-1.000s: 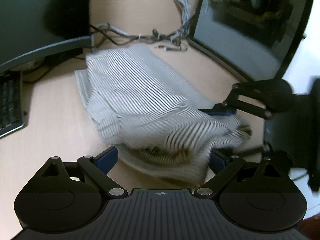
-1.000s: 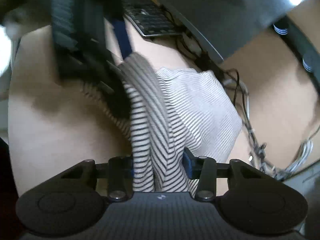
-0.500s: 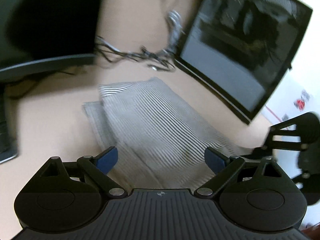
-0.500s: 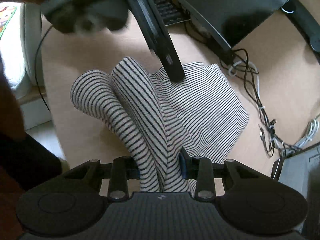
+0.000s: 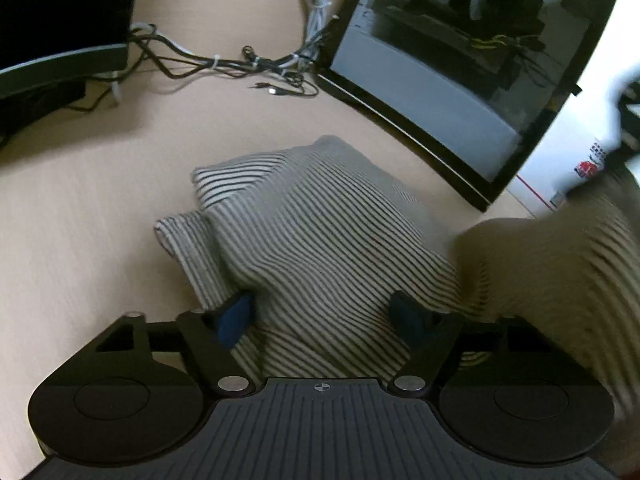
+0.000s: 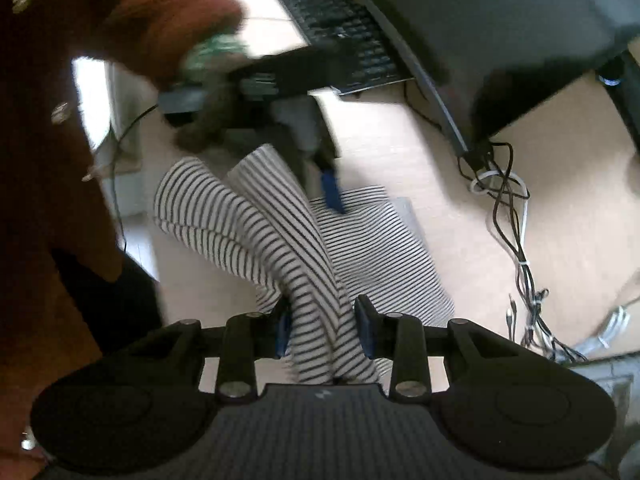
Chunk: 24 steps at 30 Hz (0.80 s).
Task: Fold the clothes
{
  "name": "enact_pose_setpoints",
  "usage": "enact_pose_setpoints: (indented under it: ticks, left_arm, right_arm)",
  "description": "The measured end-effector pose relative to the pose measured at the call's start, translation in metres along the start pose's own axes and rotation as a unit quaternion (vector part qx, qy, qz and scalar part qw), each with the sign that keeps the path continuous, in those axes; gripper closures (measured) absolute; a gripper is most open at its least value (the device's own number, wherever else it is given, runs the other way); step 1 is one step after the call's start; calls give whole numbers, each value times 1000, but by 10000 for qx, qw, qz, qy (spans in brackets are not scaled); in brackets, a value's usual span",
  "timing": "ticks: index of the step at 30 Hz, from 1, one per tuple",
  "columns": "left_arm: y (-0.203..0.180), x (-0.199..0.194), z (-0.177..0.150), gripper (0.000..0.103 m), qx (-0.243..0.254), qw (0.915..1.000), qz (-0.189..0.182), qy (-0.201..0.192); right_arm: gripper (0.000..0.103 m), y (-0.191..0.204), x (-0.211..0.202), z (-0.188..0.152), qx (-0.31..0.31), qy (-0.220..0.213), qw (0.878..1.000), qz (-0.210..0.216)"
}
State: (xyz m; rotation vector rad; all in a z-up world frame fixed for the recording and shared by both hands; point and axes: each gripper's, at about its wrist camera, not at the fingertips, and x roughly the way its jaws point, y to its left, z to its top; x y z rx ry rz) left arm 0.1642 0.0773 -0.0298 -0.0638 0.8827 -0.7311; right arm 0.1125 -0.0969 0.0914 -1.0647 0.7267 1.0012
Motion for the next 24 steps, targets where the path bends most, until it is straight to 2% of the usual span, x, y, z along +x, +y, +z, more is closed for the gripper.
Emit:
enact_pose_setpoints:
  ticks: [1, 4, 7, 9, 13, 16, 18, 19, 22, 24]
  left_arm:
    - [3, -1, 1, 42, -73, 10000, 58, 6]
    - [12, -9, 3, 43, -586, 9981, 177, 37]
    - [9, -20, 5, 33, -492, 9983, 305, 59]
    - [8, -32, 7, 28, -575, 9975, 406, -45]
    - [2, -56, 13, 27, -652, 9954, 638, -301]
    - [-2, -71, 24, 20, -789, 9940, 570, -490]
    - [-6, -78, 31, 9, -805, 9939, 425, -616]
    - [-8, -80, 34, 8, -810, 9939, 330, -667]
    - [-23, -72, 40, 6, -627, 9960, 88, -635]
    - [-36, -49, 42, 6, -382, 9986, 154, -333]
  right_arm:
    - [69, -12, 9, -3, 86, -76, 9999, -42]
    - [69, -47, 38, -15, 570, -312, 9976, -258]
    - [69, -81, 67, -26, 1292, -562, 9889, -463]
    - [69, -96, 84, -30, 1633, -722, 9831, -405]
    - [69, -104, 109, -31, 1752, -849, 9805, -286]
    - [69, -112, 125, -31, 1979, -945, 9755, -189]
    - [69, -119, 130, -33, 2140, -998, 9717, -95]
    - [69, -122, 133, -33, 2225, -1032, 9694, -37]
    - [69, -125, 130, -38, 2446, -1197, 9622, -55]
    - [69, -126, 127, -41, 2590, -1311, 9569, -81]
